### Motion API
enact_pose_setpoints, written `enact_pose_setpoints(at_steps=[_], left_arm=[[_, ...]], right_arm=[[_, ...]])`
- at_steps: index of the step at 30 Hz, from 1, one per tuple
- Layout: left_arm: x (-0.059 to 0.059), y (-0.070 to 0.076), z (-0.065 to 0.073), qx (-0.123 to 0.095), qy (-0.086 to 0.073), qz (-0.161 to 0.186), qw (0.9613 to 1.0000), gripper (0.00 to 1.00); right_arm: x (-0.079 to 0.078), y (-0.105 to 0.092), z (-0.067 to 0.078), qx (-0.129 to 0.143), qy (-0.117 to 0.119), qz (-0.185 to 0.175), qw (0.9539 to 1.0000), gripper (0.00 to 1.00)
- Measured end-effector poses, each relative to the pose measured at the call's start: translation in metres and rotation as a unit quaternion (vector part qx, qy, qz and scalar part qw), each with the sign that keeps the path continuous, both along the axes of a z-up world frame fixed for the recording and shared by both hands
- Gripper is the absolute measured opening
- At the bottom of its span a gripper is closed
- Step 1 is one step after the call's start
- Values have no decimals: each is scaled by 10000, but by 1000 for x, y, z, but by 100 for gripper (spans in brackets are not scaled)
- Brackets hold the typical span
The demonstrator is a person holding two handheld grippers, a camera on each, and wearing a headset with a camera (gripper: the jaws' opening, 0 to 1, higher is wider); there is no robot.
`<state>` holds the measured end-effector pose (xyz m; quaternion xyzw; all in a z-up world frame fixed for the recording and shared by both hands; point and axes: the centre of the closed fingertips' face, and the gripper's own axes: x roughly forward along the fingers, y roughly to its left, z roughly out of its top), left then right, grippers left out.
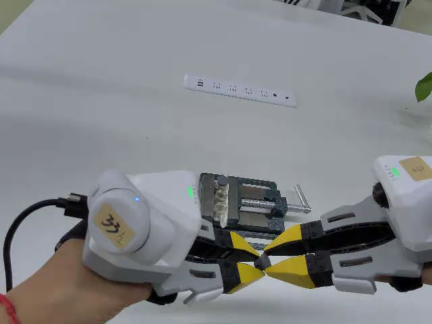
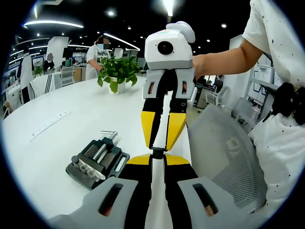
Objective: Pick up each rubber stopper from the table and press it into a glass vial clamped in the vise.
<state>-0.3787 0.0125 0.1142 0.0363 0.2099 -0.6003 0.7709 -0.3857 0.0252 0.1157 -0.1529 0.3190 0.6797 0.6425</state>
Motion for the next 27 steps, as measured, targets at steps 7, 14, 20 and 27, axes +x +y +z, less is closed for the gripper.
enact_pose_setpoints(at_steps=[7, 14, 20, 27], left_arm=[[-1, 2, -2, -37, -18, 4, 10000, 6], [-2, 5, -5, -83, -24, 17, 10000, 6], [-1, 8, -5, -177, 12, 83, 9998, 6], [3, 15, -5, -240, 21, 210, 9995, 8]], right_arm=[[-2, 1, -1, -56, 6, 33, 10000, 6], [-3, 3, -4, -132, 46, 83, 9999, 6], [-2, 6, -4, -171, 81, 120, 9997, 6], [1, 8, -3, -261, 78, 199, 9994, 6]])
